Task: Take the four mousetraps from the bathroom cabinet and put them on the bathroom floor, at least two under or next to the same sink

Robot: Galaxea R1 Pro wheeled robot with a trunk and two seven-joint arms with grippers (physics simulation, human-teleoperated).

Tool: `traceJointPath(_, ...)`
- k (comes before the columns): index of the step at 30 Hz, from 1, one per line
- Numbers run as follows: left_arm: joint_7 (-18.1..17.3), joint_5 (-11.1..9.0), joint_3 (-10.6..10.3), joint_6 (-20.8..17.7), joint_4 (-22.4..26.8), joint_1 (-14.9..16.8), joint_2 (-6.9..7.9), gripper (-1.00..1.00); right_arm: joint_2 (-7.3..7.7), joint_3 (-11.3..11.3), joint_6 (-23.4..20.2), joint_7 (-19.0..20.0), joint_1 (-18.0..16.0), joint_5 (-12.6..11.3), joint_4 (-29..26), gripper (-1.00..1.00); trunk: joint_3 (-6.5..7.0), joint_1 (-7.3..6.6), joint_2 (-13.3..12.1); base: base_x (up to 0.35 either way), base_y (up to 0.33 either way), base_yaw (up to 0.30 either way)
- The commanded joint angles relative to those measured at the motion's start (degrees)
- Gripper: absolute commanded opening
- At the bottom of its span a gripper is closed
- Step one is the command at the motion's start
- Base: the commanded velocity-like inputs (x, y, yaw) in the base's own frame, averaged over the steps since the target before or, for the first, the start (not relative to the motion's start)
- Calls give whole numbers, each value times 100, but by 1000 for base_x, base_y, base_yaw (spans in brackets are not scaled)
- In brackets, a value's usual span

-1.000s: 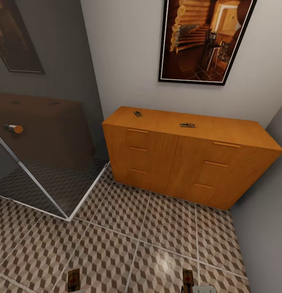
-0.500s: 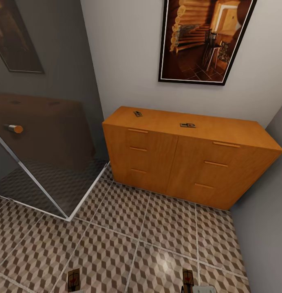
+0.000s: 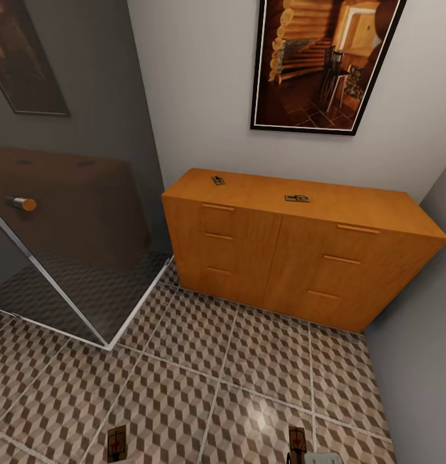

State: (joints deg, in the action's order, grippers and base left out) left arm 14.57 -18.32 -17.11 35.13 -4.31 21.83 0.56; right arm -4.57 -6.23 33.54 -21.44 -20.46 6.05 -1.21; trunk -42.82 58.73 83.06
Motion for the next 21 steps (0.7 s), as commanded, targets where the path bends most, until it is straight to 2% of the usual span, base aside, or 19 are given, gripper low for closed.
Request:
traceJointPath(1, 46, -2, -47, 20, -18, 6, -3, -100, -1, -19, 3, -27, -3, 37, 7, -100, -4, 0, 2, 0, 0, 0)
traceJointPath(21, 46, -3, -47, 20, -18, 6, -3, -100, -1, -19, 3, -27, -2, 37, 7, -100, -4, 0, 2, 0, 0, 0)
